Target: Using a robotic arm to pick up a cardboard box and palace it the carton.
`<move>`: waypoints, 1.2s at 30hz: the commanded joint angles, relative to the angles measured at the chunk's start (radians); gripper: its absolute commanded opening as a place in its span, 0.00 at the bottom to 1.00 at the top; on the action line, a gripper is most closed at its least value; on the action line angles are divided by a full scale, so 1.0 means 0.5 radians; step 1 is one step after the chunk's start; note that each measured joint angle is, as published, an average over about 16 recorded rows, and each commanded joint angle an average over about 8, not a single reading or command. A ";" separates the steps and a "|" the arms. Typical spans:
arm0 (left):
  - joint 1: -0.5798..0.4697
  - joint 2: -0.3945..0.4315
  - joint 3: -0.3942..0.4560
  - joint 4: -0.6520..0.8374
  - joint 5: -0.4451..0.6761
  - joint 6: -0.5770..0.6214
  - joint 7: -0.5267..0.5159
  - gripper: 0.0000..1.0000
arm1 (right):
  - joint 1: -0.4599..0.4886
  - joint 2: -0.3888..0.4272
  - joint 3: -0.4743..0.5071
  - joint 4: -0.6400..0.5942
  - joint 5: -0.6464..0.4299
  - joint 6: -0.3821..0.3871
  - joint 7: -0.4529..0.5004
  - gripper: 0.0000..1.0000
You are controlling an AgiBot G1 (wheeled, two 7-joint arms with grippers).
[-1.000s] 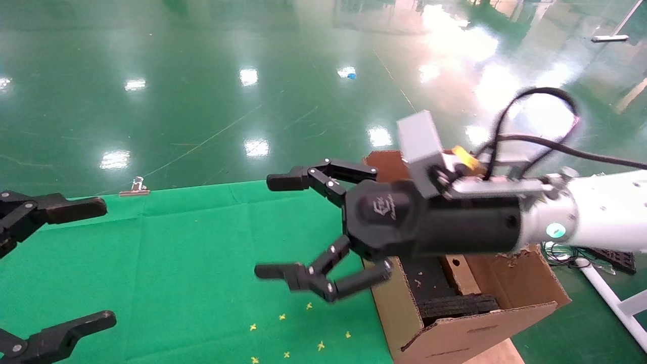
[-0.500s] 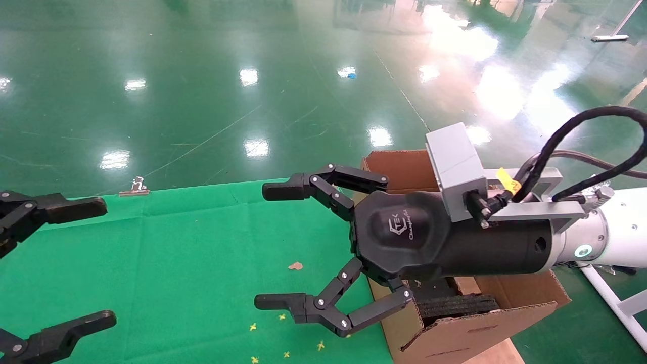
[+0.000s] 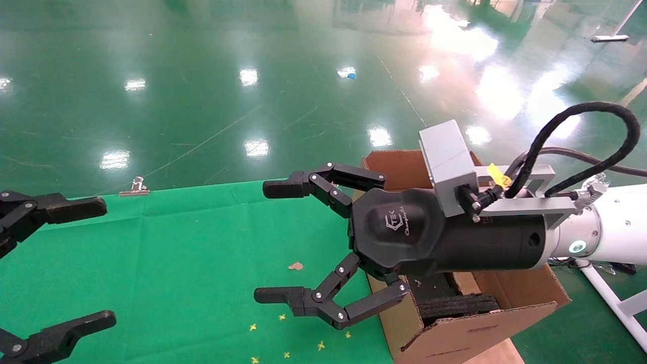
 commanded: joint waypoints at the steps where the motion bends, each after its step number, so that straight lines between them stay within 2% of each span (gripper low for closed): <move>1: 0.000 0.000 0.000 0.000 0.000 0.000 0.000 1.00 | 0.003 -0.001 -0.004 -0.003 -0.003 0.001 0.001 1.00; 36: 0.000 0.000 0.000 0.000 0.001 0.000 0.000 1.00 | 0.017 -0.004 -0.019 -0.015 -0.010 0.004 0.005 1.00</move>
